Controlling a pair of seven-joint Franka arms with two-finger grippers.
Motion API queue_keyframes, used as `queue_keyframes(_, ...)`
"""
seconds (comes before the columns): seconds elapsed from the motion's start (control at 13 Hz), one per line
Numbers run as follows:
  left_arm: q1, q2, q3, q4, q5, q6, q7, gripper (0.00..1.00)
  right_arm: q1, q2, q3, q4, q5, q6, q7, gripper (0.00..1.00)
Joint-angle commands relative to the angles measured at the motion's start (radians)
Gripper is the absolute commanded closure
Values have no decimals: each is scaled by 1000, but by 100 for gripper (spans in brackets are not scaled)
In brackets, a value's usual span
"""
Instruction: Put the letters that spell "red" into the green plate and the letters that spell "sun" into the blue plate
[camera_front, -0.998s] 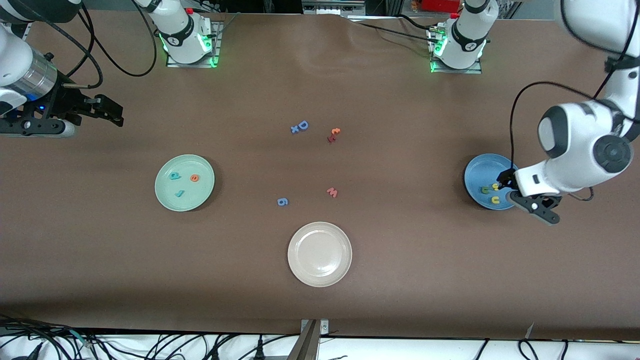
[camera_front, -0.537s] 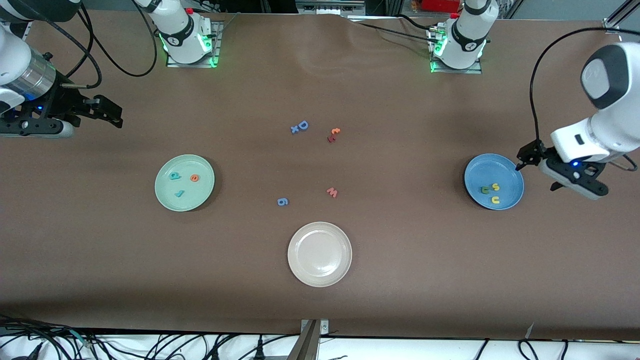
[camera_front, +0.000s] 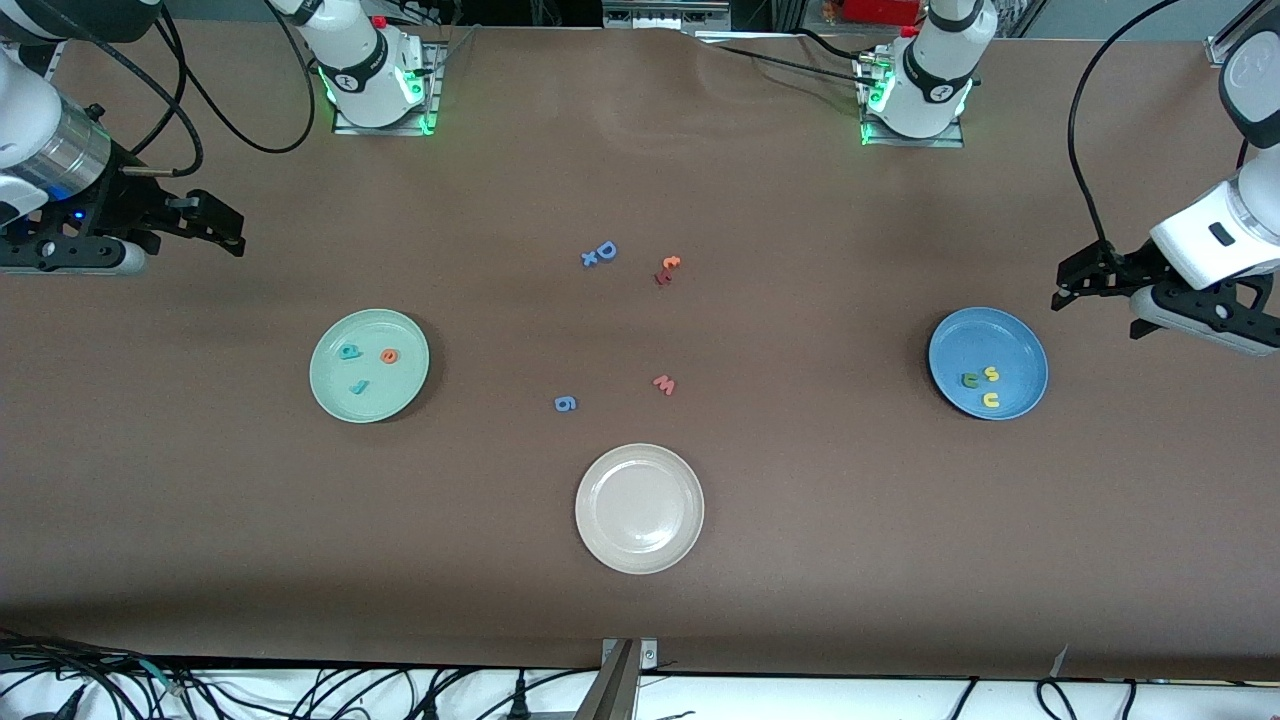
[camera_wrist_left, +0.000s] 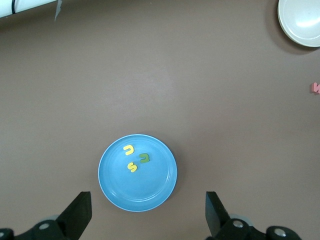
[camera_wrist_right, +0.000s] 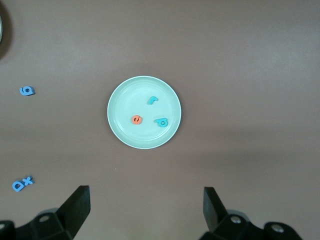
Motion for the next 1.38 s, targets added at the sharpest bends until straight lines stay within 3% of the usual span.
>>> queue_keyframes(0.0, 21, 15, -11, 31, 31, -28, -23, 0, -15, 8, 14, 41, -5, -4, -10, 0)
queue_keyframes(1.31, 20, 6, -19, 31, 34, -28, -29, 0, -12, 20, 14, 46, -2, 34, -8, 0)
